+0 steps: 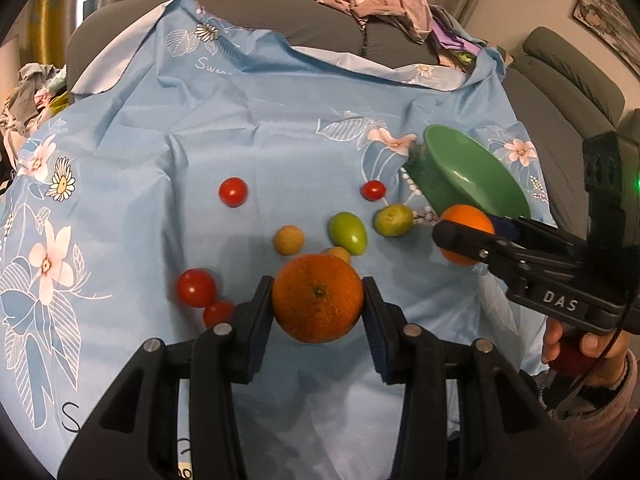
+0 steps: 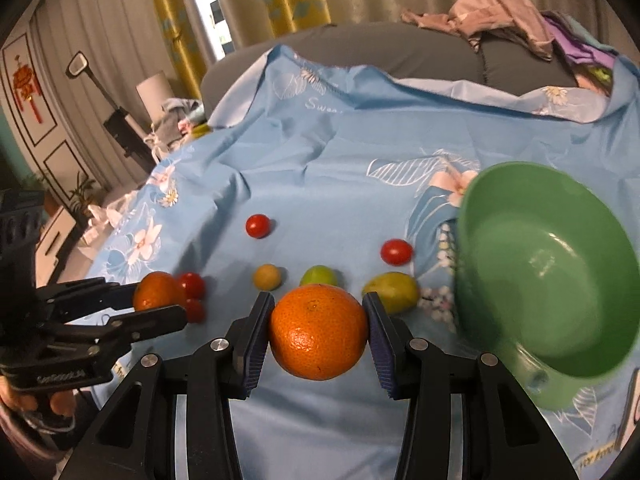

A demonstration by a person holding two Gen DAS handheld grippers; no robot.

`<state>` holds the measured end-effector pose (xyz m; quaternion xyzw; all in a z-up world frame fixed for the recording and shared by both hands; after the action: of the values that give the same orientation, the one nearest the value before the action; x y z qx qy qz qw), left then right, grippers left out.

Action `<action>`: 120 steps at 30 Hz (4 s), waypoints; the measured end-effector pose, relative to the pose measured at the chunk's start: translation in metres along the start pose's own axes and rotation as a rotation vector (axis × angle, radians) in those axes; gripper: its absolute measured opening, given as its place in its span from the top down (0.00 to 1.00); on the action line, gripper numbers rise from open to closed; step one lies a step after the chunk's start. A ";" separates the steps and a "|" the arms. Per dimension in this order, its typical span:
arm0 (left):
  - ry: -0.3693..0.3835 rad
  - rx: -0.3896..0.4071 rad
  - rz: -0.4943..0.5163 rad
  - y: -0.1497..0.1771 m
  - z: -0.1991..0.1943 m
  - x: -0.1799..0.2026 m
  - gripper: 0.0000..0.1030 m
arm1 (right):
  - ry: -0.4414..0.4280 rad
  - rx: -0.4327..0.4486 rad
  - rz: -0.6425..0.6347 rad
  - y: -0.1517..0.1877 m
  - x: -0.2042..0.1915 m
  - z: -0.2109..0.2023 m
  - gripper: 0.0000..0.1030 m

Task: Organize fruits
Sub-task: 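Grasp the second mandarin with the right tool while the left tool holds its mandarin, then carry both held mandarins over the green bowl with both tools, then open both tools to drop the mandarins into the green bowl, then grasp the small orange fruit with the left tool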

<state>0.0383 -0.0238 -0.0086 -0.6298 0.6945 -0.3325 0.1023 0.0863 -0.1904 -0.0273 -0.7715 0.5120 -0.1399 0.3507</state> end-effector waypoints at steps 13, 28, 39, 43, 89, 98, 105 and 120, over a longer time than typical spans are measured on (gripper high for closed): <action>0.005 -0.010 0.067 -0.012 0.001 0.033 0.59 | 0.020 0.095 0.106 0.014 0.040 -0.037 0.54; 0.086 -0.005 0.246 -0.057 0.030 0.113 0.59 | 0.076 0.186 0.249 0.024 0.105 -0.063 0.54; 0.146 -0.055 0.320 -0.088 0.088 0.163 0.59 | 0.153 0.193 0.284 0.032 0.132 -0.065 0.54; 0.152 -0.084 0.326 -0.090 0.109 0.171 0.59 | 0.179 0.194 0.262 0.031 0.135 -0.065 0.54; 0.034 -0.081 0.151 -0.031 0.047 0.085 0.13 | 0.180 0.173 0.115 0.039 0.073 -0.073 0.53; -0.031 -0.038 0.011 0.002 -0.006 0.024 0.10 | 0.149 0.143 0.082 0.048 0.049 -0.076 0.53; 0.006 0.020 -0.125 0.029 -0.035 -0.015 0.01 | 0.120 0.110 0.049 0.048 0.027 -0.069 0.53; 0.167 0.166 -0.066 0.057 -0.060 -0.003 0.01 | 0.083 0.034 0.021 0.045 -0.002 -0.040 0.53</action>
<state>-0.0406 -0.0013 0.0025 -0.6117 0.6497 -0.4433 0.0848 0.0315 -0.2150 -0.0290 -0.7536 0.5320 -0.1767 0.3434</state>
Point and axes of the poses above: each gripper's, at about its wrist camera, not at the fingertips, and z roughly the way its jaws point, x to its right, y to its underside, the point moved 3 cm from there along z, roughly the way its jaws point, and after that the axes turned 1 degree about -x, right-handed, at the moved point
